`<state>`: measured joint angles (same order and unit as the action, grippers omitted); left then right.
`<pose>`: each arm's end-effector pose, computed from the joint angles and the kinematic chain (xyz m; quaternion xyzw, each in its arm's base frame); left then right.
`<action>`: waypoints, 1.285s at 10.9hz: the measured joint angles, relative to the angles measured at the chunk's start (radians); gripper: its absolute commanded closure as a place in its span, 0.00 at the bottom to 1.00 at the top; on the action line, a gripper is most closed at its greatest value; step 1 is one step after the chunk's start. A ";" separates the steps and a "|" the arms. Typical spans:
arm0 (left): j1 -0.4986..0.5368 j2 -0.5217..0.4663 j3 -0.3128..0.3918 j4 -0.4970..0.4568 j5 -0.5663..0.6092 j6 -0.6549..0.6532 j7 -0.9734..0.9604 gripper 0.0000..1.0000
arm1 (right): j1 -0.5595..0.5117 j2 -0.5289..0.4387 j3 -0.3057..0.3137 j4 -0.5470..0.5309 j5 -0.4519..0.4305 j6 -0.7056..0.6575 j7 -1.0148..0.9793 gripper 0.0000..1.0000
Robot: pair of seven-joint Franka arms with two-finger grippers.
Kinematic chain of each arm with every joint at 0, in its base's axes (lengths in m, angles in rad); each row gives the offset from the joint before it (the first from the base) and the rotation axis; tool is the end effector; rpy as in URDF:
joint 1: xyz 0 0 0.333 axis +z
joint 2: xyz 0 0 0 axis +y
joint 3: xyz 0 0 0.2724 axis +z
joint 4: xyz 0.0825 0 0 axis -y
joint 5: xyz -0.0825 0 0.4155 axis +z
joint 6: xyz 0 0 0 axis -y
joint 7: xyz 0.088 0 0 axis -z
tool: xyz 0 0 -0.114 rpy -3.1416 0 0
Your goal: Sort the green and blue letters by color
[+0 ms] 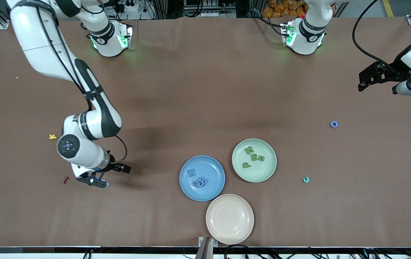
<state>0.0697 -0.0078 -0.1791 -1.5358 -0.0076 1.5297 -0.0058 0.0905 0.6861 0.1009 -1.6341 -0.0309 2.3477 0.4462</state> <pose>0.5766 -0.0646 0.5923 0.9986 -0.0519 0.0006 0.0031 0.6768 0.1259 0.1594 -0.9914 0.1282 -0.0083 0.0244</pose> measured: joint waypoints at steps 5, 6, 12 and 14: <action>0.011 0.007 0.002 0.000 0.001 0.001 -0.009 0.00 | -0.028 -0.212 0.023 -0.235 -0.011 -0.001 -0.062 0.00; 0.012 0.008 0.002 0.000 0.001 0.001 -0.010 0.00 | -0.029 -0.264 0.023 -0.288 -0.011 -0.002 -0.067 0.00; 0.012 0.016 0.002 -0.001 0.001 0.009 -0.011 0.00 | -0.132 -0.532 0.126 -0.515 -0.013 -0.039 -0.070 0.00; 0.012 0.023 0.002 -0.001 0.002 0.019 -0.011 0.00 | -0.162 -0.589 0.154 -0.508 -0.014 -0.102 -0.100 0.00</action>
<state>0.0821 0.0151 -0.1771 -1.5365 -0.0060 1.5486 -0.0169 -0.0719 0.0969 0.2546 -2.1418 -0.0452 2.2454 0.3458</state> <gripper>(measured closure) 0.000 0.000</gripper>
